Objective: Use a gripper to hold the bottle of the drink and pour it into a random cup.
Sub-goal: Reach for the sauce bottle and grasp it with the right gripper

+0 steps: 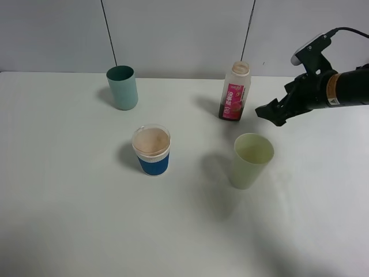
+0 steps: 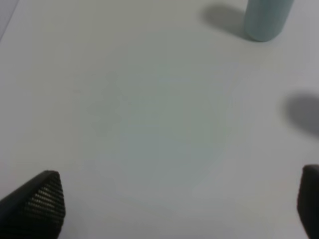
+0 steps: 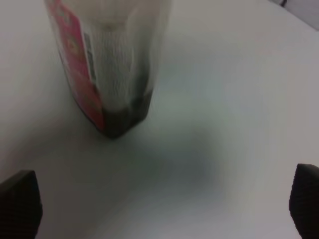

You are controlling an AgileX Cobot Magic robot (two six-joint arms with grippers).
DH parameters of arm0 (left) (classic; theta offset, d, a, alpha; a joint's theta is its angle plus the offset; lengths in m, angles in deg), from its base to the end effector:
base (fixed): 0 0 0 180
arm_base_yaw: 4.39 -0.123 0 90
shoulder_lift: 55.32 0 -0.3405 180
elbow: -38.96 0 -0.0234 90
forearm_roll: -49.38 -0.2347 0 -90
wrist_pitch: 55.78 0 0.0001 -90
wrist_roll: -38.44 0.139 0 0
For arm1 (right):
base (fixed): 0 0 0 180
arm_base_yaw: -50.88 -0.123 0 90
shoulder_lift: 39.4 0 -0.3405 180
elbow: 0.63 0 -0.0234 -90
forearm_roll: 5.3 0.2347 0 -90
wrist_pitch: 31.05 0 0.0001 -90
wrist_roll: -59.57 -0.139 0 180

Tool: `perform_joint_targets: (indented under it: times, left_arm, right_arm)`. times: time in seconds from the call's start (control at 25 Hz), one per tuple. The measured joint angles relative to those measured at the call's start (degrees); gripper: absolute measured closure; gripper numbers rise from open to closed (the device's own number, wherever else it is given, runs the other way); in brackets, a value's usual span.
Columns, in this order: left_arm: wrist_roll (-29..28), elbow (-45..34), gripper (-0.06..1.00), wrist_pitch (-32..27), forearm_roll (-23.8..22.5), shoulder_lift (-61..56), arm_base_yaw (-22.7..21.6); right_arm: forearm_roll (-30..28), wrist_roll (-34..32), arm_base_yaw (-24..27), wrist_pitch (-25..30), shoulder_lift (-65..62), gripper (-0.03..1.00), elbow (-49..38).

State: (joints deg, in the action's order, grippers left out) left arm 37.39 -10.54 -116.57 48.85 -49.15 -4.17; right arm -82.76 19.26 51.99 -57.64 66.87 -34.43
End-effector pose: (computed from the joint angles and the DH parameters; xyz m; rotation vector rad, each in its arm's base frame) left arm -0.0335 0.0013 0.2493 -0.0152 2.0325 -0.0029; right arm 0.3552 0.0538 0.1982 -0.8757 2.0731 0.1875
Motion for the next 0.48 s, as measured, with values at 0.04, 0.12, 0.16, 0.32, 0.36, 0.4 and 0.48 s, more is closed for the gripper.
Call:
perform_joint_targets:
  times: [0.04, 0.12, 0.16, 0.32, 0.36, 0.4, 0.48]
  left_arm:
    - [0.0, 0.0, 0.02, 0.0, 0.0, 0.0, 0.0]
    - [0.0, 0.0, 0.02, 0.0, 0.0, 0.0, 0.0]
    - [0.0, 0.0, 0.02, 0.0, 0.0, 0.0, 0.0]
    - [0.0, 0.0, 0.02, 0.0, 0.0, 0.0, 0.0]
    - [0.0, 0.0, 0.02, 0.0, 0.0, 0.0, 0.0]
    - [0.0, 0.0, 0.02, 0.0, 0.0, 0.0, 0.0]
    - [0.0, 0.0, 0.02, 0.0, 0.0, 0.0, 0.0]
  right_arm:
    - [-0.9, 0.0, 0.0, -0.2, 0.9, -0.03, 1.1]
    - [-2.2, 0.0, 0.0, -0.4, 2.2, -0.03, 2.9]
    - [-2.6, 0.0, 0.0, -0.8, 2.9, -0.03, 3.9]
    - [-3.5, 0.0, 0.0, -4.9, 6.0, -0.03, 7.0]
    - [-3.6, 0.0, 0.0, -6.5, 6.8, -0.03, 7.6]
    - [-3.6, 0.0, 0.0, -8.0, 7.7, -0.03, 8.3]
    - [-3.6, 0.0, 0.0, -11.2, 9.3, -0.03, 9.5]
